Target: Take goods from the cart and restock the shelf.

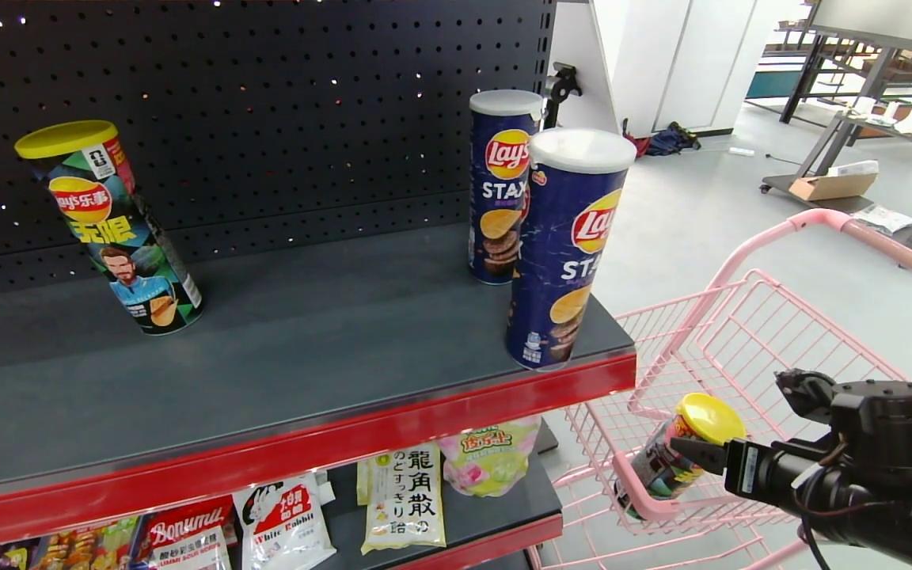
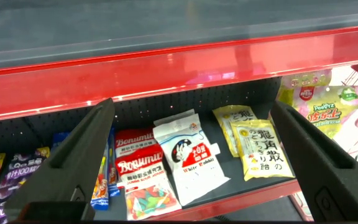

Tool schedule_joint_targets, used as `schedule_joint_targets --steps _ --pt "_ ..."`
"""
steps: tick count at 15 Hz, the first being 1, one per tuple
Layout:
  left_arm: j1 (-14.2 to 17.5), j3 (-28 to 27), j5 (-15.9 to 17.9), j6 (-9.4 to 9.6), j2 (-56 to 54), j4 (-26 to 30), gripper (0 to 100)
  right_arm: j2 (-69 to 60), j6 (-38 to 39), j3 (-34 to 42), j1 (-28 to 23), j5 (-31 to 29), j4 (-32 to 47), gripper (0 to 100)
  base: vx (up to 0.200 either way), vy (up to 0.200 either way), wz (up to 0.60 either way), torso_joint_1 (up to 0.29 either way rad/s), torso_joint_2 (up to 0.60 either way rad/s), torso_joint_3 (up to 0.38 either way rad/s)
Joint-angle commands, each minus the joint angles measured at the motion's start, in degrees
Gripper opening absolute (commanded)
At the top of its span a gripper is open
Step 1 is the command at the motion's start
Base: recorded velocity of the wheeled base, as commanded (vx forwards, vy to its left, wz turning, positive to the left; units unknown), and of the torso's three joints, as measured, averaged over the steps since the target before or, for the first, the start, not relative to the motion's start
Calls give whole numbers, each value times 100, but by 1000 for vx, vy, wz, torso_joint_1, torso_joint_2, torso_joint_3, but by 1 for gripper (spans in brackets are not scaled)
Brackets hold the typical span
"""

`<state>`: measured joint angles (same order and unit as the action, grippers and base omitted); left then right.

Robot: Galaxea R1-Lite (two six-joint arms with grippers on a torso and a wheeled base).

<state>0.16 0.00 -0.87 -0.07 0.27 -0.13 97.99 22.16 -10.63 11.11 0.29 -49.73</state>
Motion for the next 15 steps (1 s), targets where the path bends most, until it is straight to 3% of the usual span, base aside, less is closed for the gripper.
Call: schedule_joint_targets --steps 1,10,15 --pt "2 0 -1 -1 0 -4 100 194 -1 -53 -3 6 -2 100 0 0 0 0 0 0" --pt "2 0 -1 7 0 -4 100 1231 -239 -106 58 -126 -951 100 0 0 0 0 0 0" --pt "2 0 -1 -1 0 -4 100 1855 -414 -159 67 -390 -1892 100 0 0 0 0 0 0"
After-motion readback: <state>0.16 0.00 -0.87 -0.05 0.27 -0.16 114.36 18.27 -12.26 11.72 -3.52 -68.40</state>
